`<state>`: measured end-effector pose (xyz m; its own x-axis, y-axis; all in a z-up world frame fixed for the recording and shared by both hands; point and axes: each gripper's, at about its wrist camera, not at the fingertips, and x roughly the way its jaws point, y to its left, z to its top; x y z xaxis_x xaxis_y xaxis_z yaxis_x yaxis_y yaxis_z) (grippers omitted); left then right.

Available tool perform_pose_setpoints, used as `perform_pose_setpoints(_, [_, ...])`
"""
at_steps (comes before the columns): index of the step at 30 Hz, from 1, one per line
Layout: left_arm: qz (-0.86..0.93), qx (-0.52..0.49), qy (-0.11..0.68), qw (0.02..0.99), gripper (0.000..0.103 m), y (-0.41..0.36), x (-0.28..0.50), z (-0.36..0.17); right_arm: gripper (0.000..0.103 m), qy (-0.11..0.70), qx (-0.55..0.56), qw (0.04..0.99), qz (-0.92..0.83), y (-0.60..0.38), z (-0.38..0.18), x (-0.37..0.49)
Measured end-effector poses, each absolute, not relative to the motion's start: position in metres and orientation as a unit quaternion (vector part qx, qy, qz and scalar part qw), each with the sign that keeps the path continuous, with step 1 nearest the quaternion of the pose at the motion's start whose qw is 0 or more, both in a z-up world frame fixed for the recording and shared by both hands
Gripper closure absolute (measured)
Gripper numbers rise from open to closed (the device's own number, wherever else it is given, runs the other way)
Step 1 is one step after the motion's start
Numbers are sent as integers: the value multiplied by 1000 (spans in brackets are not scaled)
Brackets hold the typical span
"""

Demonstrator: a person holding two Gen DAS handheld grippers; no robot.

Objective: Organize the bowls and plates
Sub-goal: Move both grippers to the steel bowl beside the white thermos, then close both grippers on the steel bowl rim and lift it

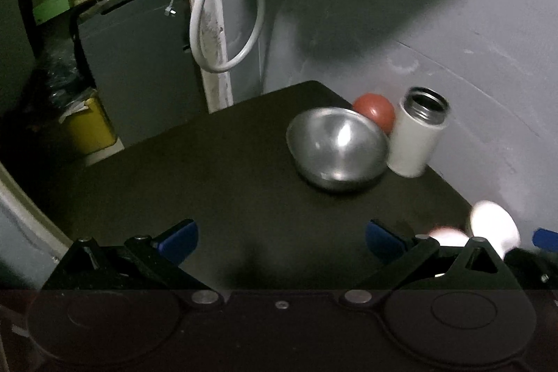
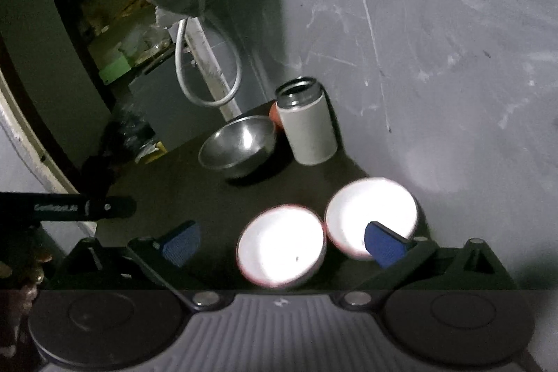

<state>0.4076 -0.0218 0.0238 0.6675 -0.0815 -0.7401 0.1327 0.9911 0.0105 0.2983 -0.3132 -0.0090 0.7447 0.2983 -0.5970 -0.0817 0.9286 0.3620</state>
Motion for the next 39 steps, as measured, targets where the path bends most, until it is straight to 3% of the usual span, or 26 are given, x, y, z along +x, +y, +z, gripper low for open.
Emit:
perform_pose_setpoints(4, [-50,12,408,911,1,-16,456,9,1,347,161,920,87,-308,-14,332])
perform_pose_setpoints(17, [-61,-34,429,900,1,-12,555,-29,21,380,205,900,62,-265,-46,435])
perform_pose_setpoints(20, [-68,-40,434,897,6,-13,560,-36,25,386,203,898,46,-258,-54,449])
perform_pose_setpoints(23, [-74,-46,439,894,14,-14,563,-41,29,391,211,895,40,-254,-61,459])
perform_pose_setpoints(29, [-83,-60,450,887,42,-16,564,-46,46,398,227,888,38,-247,-70,470])
perform_pose_setpoints(31, [-84,-64,453,885,59,-17,564,-47,52,397,230,888,39,-246,-71,472])
perform_pose_setpoints(33, [-88,-68,458,882,64,-18,563,-48,58,397,232,887,42,-245,-72,475])
perform_pose_setpoints(36, [-102,-85,461,877,83,-18,561,-49,67,397,231,887,47,-242,-72,477])
perform_pose_setpoints(39, [-99,-83,461,878,91,-19,557,-48,74,397,227,888,51,-240,-70,479])
